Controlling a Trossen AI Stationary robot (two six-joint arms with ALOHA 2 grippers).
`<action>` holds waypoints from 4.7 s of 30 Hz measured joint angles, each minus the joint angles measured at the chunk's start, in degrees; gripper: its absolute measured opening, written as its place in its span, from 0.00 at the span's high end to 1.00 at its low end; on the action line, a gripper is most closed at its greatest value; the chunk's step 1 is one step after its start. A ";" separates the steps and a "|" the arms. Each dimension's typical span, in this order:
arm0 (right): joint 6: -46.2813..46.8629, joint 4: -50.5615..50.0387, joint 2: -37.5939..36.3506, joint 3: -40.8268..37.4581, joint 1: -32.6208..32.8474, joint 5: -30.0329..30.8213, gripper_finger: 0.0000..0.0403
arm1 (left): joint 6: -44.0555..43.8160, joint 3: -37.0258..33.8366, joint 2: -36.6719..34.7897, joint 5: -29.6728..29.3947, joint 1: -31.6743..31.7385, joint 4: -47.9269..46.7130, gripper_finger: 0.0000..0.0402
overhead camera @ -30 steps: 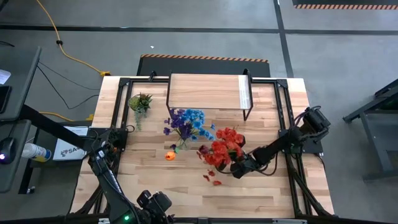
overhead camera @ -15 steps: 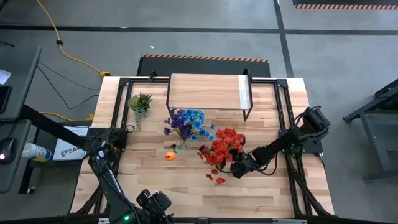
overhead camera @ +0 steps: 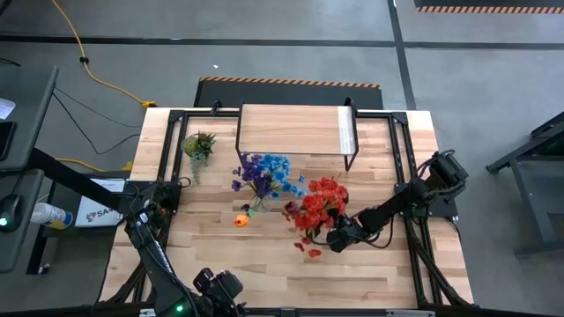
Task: Pick and place flowers into a vace then onto a shelf
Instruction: Put the right transparent crystal vase with flowers on the shelf
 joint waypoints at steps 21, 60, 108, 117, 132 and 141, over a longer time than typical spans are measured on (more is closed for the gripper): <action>1.11 0.73 0.04 0.00 2.91 3.12 0.63 | -0.02 0.00 0.00 -0.02 0.00 0.00 0.27; -33.81 7.11 -28.46 0.04 25.22 27.18 0.64 | -1.27 -0.02 0.00 -0.04 0.00 0.26 0.27; -84.98 23.55 -36.06 17.02 21.10 27.27 0.64 | -1.49 -0.02 0.00 -5.45 0.02 1.97 0.27; -84.96 13.93 -36.06 24.19 19.21 27.18 0.64 | -1.16 -0.02 0.00 -6.12 0.02 1.99 0.27; -81.72 11.43 -36.00 24.44 9.71 21.19 0.64 | 0.02 -0.02 0.00 -6.29 0.02 1.99 0.27; -75.72 8.86 -36.00 24.44 0.28 12.08 0.64 | 0.00 -0.02 0.00 -6.31 0.02 2.01 0.27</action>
